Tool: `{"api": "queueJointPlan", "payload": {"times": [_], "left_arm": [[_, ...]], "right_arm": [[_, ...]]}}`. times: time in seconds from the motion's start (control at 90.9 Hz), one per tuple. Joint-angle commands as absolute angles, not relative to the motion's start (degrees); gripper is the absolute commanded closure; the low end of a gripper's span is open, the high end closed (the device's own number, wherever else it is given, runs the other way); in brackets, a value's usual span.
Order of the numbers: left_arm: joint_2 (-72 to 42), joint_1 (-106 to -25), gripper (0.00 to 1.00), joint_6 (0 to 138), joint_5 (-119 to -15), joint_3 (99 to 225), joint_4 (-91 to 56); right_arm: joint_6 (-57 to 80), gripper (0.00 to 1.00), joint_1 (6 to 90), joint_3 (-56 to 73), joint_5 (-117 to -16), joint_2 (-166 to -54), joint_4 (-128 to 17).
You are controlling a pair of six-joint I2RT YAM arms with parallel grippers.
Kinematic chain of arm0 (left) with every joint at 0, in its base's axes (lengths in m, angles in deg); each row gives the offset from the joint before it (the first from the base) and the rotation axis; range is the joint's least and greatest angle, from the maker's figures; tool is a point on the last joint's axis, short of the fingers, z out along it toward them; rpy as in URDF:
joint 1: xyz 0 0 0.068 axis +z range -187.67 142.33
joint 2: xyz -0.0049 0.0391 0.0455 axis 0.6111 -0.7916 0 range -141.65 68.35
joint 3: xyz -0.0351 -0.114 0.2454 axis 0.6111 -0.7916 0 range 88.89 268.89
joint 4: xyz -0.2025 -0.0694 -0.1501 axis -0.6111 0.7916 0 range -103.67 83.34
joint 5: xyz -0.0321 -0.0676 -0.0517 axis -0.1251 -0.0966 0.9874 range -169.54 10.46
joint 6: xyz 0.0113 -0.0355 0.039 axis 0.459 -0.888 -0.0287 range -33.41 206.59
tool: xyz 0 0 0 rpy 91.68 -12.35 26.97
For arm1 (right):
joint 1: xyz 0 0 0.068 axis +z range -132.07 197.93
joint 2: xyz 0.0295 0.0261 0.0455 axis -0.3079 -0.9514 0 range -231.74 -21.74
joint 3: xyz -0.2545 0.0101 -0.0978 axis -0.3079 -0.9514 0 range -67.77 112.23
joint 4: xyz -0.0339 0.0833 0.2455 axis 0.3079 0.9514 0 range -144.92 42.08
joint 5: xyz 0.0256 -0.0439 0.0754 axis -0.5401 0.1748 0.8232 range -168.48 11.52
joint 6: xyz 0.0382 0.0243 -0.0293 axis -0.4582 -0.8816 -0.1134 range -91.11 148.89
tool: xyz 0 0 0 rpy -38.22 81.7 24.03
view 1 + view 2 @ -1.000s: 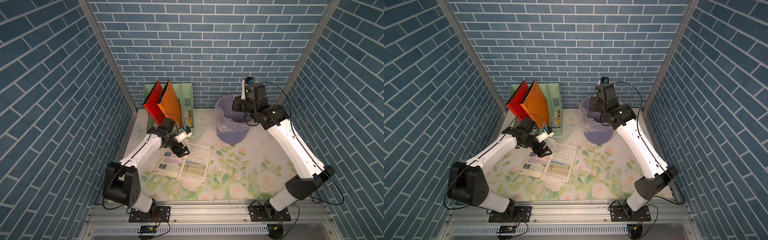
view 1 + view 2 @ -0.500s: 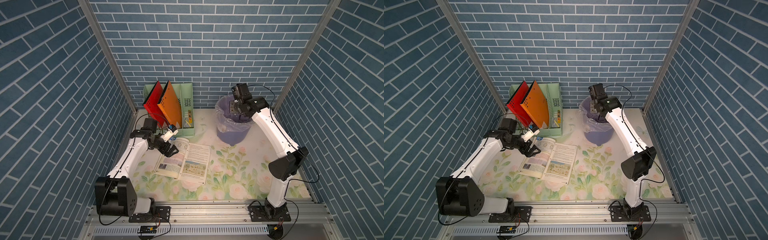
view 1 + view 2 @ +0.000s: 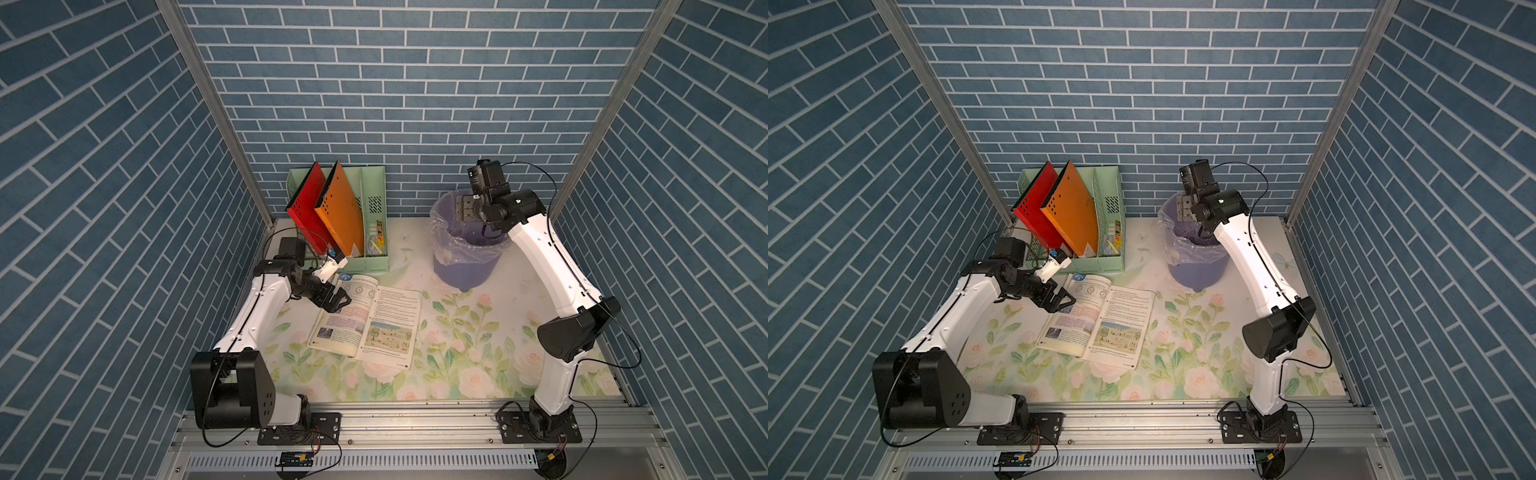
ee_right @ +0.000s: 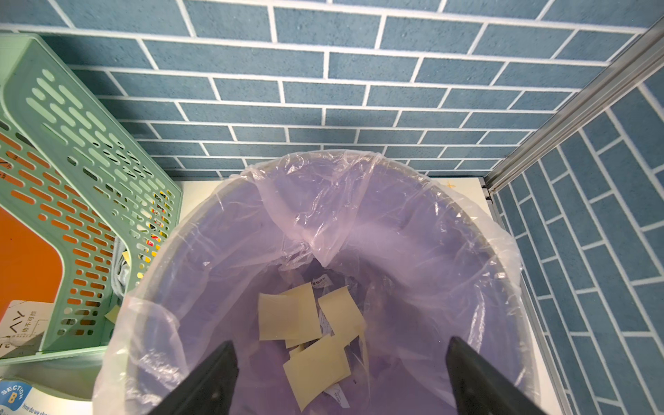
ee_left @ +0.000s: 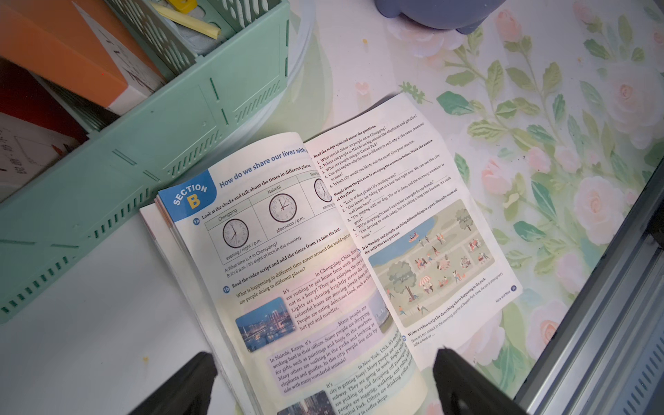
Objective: Peel off the used sticky note
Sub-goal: Place the note in the trash bin, then close the book at the center of the board.
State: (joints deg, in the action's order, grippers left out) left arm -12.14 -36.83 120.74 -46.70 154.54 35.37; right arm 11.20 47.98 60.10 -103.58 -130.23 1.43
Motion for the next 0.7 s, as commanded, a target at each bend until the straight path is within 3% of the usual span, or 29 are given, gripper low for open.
{"api": "queueJointPlan", "payload": {"times": [0.0,0.143,0.429,0.693], "left_arm": [[-12.3,-34.9,0.00,121.2,-46.1,153.4,35.4],[-13.1,-30.6,0.00,122.1,-47.4,151.9,34.6],[-15.7,-19.2,0.05,125.7,-52.1,148.0,31.7],[-21.3,-17.5,0.19,119.4,-41.8,143.9,27.1]], "right_arm": [[10.6,0.10,48.2,57.6,-104.4,-126.4,1.1],[10.0,0.11,53.4,55.2,-104.9,-121.6,-2.0],[-2.6,0.11,75.4,38.7,-107.2,-114.3,-7.1],[-21.2,0.08,80.2,1.2,-87.0,-106.7,-34.5]]}}
